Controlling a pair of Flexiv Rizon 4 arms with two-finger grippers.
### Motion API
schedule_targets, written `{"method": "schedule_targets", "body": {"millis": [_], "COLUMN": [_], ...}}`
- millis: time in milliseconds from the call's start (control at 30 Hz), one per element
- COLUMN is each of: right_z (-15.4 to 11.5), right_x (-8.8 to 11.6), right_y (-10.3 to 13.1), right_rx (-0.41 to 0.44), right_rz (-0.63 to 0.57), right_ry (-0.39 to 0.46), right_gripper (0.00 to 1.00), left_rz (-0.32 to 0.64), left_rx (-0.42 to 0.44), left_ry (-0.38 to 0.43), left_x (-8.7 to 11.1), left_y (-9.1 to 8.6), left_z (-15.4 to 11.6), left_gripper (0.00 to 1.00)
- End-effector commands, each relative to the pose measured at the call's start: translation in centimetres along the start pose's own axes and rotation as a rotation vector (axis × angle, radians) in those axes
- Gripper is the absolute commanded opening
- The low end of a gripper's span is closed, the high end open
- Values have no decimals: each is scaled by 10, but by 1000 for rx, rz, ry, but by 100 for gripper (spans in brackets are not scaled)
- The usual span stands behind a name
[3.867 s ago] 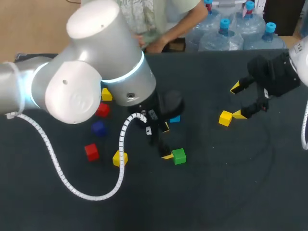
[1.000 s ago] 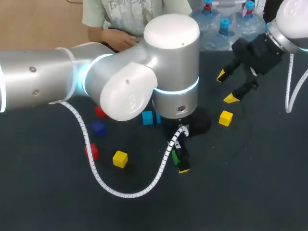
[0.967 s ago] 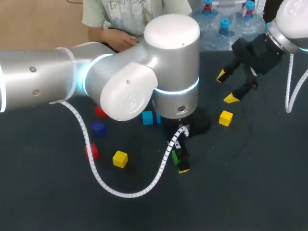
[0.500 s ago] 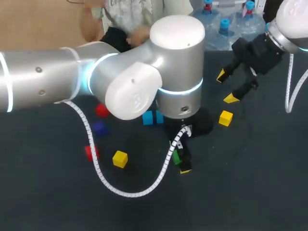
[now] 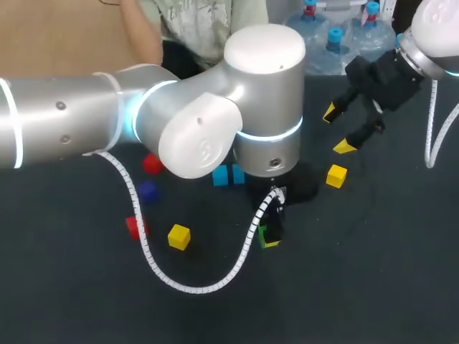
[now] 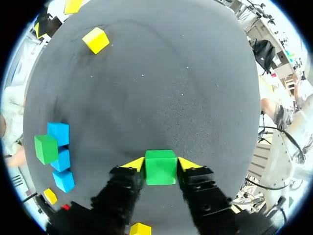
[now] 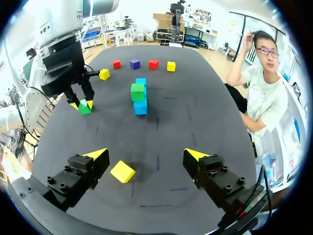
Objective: Place the blue cubes, place green cubes on the blue cubes, place the yellow cubes on the green cubes, then place the red cubes on the yellow cubes, and place purple cube on the red cubes.
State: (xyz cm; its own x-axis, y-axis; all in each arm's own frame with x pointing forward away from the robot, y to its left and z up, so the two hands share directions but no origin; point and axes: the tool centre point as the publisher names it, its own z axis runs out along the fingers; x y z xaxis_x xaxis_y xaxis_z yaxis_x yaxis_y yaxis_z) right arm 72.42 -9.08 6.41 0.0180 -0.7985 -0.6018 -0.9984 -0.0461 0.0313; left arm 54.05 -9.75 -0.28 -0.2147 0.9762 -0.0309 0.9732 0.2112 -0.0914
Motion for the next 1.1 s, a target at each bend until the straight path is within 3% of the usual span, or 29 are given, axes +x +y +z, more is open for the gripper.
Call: {"method": "schedule_targets", "body": {"millis": [33,267,567,833,1100], "right_z": [0,0,0,0,0], "right_x": [0,0,0,0,0], "right_y": [1,1,1,1,1], "right_rx": [3,3,3,3,3], "right_rz": [0,0,0,0,0], "right_ry": [-1,-1,-1,-1,-1], "right_gripper": [100,100,100,100,100], "left_rz": [12,43,61,49,80], "left_rx": [4,-4,-35,-111,-182], "left_ry": [5,19,-26,44,100], "left_x": [-1,3,33,56,64], "left_y": [2,7,33,56,85], "left_z": [1,-5,-27,-52,-73], "left_gripper": [0,0,0,0,0]}}
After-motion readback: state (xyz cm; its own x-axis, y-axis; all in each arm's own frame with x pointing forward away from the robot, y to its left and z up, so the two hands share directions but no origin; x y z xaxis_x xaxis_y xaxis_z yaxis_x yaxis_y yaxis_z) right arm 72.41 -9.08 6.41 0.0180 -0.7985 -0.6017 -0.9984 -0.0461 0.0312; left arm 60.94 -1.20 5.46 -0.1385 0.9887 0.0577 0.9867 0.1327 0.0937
